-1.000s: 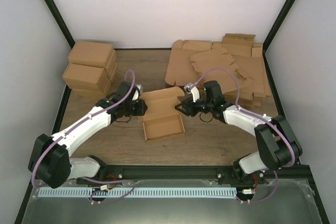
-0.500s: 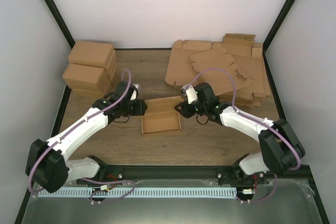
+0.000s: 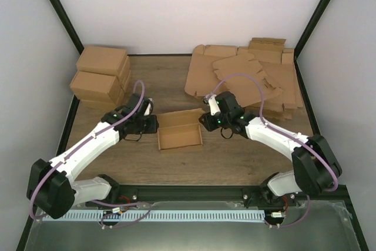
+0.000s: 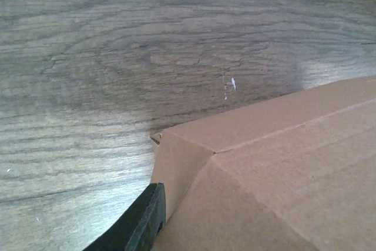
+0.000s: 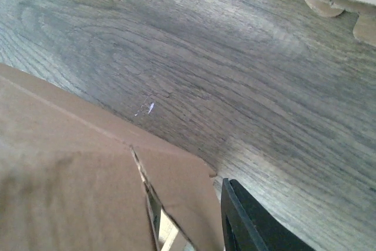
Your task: Fold the paper box
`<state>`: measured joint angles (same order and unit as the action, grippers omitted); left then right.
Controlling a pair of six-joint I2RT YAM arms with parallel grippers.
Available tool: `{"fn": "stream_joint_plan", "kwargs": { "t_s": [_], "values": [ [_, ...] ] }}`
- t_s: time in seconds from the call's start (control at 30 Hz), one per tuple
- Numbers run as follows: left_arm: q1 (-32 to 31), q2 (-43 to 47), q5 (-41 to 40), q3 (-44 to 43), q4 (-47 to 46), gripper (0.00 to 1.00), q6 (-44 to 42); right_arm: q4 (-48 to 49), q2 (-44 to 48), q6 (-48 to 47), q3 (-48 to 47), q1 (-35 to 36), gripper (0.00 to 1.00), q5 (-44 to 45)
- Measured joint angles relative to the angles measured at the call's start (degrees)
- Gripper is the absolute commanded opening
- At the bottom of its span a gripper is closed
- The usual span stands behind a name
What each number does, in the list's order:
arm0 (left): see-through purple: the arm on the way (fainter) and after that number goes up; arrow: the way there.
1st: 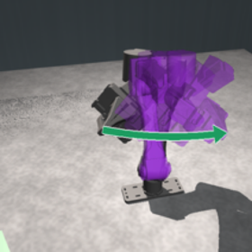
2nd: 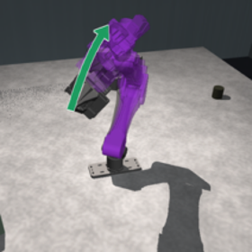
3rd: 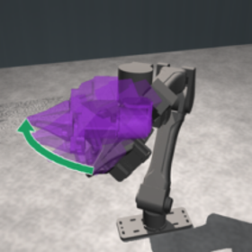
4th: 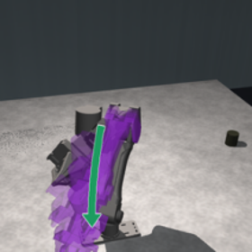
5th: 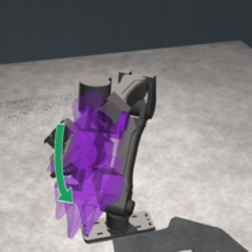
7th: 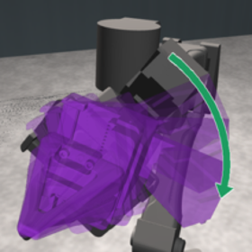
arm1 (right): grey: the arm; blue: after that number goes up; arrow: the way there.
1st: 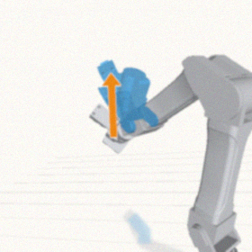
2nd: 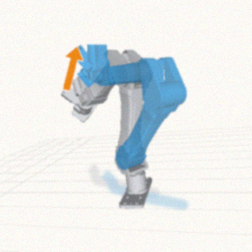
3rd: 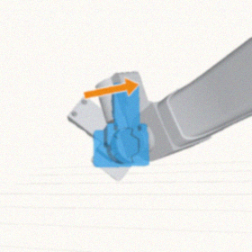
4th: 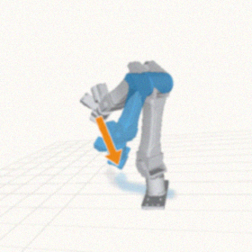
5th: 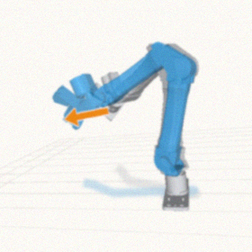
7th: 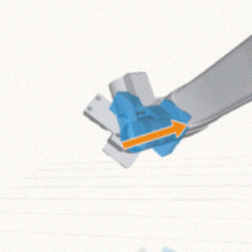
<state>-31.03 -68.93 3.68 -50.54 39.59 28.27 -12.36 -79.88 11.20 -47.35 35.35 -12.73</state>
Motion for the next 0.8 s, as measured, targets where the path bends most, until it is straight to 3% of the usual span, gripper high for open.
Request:
{"fn": "stream_joint_plan", "kwargs": {
  "t_s": [0.47, 0.63, 0.8],
  "values": [
    [-0.6, 0.1, 0.6, 0.1, 0.8, 0.13, 1.5, -4.2, 0.5, 0.9, -2.0, 3.0, 0.20, 1.6],
    [-0.9, 1.3, 2.9, 2.1, -1.7, 0.09, 4.2, -5.1, 0.5, 3.3, -2.1, 5.6, 0.19, 2.4],
    [-1.7, 2.9, 3.0, 5.3, -5.2, 0.08, 7.2, -5.3, 0.5, 6.4, -2.1, 6.4, 0.12, 3.7]
  ]
}}
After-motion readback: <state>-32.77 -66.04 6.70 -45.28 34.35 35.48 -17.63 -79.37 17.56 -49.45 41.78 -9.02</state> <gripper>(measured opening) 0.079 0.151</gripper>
